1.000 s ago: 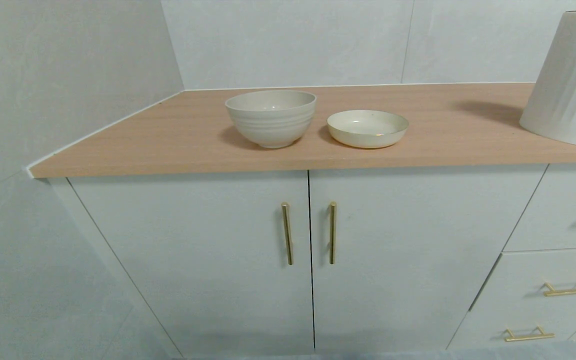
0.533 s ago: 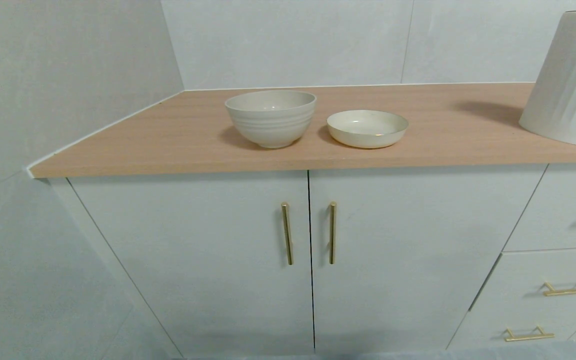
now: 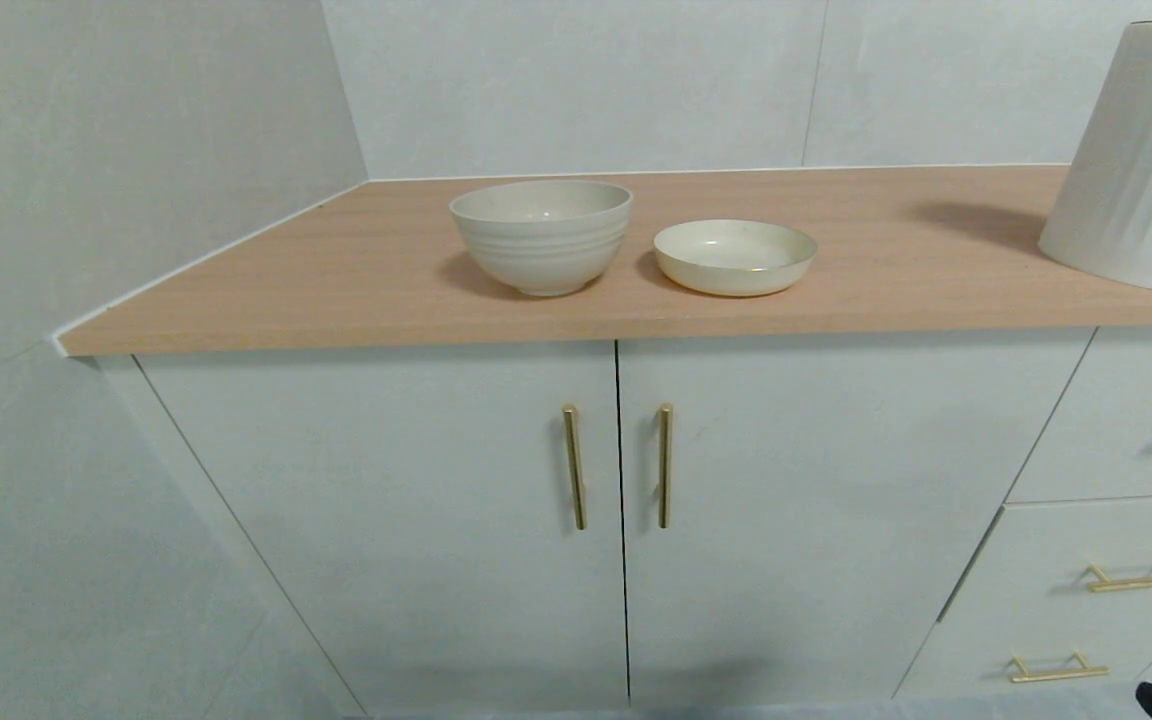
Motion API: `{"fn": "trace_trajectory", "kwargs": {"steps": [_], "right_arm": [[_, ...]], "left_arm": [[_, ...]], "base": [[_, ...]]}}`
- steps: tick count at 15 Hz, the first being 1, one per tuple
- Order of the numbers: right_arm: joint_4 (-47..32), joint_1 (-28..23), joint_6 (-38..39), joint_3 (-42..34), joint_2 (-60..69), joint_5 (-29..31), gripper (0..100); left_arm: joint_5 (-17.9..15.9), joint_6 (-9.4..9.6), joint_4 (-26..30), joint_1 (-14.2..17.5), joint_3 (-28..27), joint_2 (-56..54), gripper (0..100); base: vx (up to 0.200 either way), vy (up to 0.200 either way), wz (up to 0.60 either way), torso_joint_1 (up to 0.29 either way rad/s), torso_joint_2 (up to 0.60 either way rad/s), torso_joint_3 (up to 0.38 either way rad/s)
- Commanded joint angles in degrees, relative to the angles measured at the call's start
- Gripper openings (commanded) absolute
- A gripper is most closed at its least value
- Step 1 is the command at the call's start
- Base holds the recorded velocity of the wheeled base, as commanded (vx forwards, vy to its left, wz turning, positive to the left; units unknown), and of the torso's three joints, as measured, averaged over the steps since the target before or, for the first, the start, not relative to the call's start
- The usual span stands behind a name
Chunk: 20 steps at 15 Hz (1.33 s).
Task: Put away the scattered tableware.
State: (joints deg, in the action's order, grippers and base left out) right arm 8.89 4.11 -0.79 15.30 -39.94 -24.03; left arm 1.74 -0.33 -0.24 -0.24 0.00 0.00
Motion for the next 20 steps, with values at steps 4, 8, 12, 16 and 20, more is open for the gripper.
{"fn": "trace_trajectory", "kwargs": {"steps": [4,8,12,16,20], "right_arm": [[0.43,7.14,0.18,7.11,-17.46,-0.05,100],[2.45,14.52,1.06,16.08,-28.88,0.21,100],[2.45,20.33,1.06,25.66,-39.69,1.62,100],[2.45,27.53,6.07,32.16,-47.69,1.97,100],[8.34,28.59,8.44,34.97,-54.11,1.88,100]], "left_arm": [[0.01,-0.02,-0.02,-0.02,0.00,0.00,100],[0.01,-0.02,-0.02,-0.02,0.00,0.00,100],[0.01,-0.02,-0.02,-0.02,0.00,0.00,100],[0.01,-0.02,-0.02,-0.02,0.00,0.00,100],[0.01,0.07,-0.02,-0.02,0.00,0.00,100]], "base": [[0.000,0.000,0.00,0.000,0.00,0.000],[0.000,0.000,0.00,0.000,0.00,0.000],[0.000,0.000,0.00,0.000,0.00,0.000],[0.000,0.000,0.00,0.000,0.00,0.000],[0.000,0.000,0.00,0.000,0.00,0.000]]}}
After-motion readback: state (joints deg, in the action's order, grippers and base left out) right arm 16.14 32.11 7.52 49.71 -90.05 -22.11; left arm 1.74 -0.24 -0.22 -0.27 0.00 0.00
